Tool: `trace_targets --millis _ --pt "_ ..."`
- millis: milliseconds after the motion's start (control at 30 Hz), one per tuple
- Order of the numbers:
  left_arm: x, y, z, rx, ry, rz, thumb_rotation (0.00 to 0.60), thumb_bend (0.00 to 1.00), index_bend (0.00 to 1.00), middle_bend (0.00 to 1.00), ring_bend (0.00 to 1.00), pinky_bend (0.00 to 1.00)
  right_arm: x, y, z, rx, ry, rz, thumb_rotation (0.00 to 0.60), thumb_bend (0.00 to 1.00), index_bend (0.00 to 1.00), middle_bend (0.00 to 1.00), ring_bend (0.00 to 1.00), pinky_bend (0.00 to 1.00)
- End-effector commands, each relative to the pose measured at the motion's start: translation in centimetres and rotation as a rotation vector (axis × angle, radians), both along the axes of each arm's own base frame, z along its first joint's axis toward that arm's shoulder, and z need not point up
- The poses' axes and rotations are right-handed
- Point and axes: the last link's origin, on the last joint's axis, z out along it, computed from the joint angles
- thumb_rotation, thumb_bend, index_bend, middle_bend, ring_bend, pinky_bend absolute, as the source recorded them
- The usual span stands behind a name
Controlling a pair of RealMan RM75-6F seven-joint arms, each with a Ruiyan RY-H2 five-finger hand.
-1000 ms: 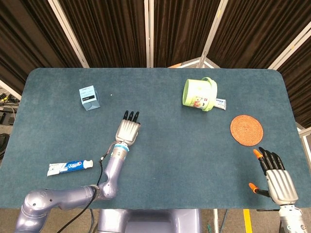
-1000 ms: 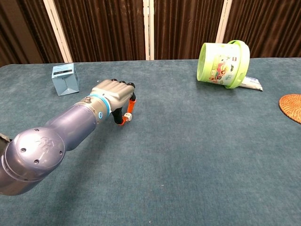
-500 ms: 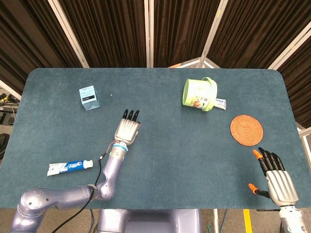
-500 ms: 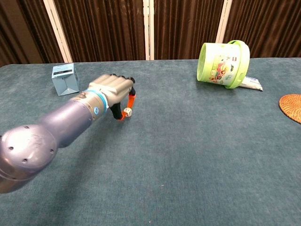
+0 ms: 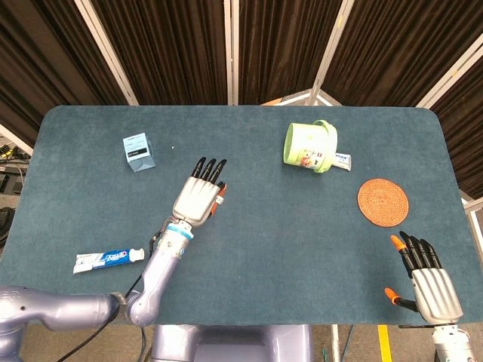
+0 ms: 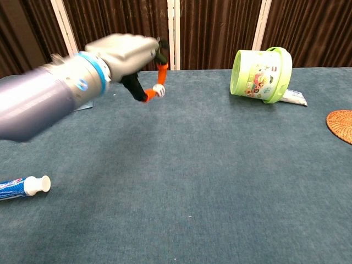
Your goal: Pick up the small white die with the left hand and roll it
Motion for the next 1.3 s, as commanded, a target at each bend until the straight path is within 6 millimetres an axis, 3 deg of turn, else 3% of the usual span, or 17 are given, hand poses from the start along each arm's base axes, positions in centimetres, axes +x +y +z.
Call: trace_targets --millis 33,200,367,533,1000,1300 --pt "-0.4 -1.3 2.6 0.037 0.010 -0.037 0.600 0.41 0.47 0.00 0.00 0.00 0.2 0.2 0.1 -0.007 0.001 0.008 0.600 0.07 0.00 0.00 0.00 0.00" --pt "-1.5 -2.5 4.9 0.042 0.019 -0.019 0.600 0.35 0.33 0.00 0.00 0.00 0.3 0.6 0.7 -0.033 -0.002 0.020 0.600 0.07 0.00 0.00 0.00 0.00" --pt "-3.3 -3.6 6.7 0.061 0.016 0.010 0.600 0.35 0.28 0.00 0.00 0.00 0.5 0.8 1.1 -0.051 -0.007 0.025 0.600 0.07 0.00 0.00 0.00 0.00" --pt "-6.5 -5.6 8.2 0.065 0.007 0.051 0.600 0.35 0.25 0.00 0.00 0.00 0.6 1.1 1.2 -0.059 -0.004 0.032 0.600 0.07 0.00 0.00 0.00 0.00" --pt "-18.7 -15.1 11.4 0.173 -0.033 0.203 0.600 0.34 0.10 0.00 0.00 0.00 0.6 1.1 0.5 -0.059 0.024 0.030 0.600 0.07 0.00 0.00 0.00 0.00" --pt "-21.6 -17.5 13.2 0.241 0.002 0.218 0.600 0.33 0.06 0.00 0.00 0.00 0.7 0.8 0.2 -0.054 0.029 0.039 0.600 0.07 0.00 0.00 0.00 0.00"
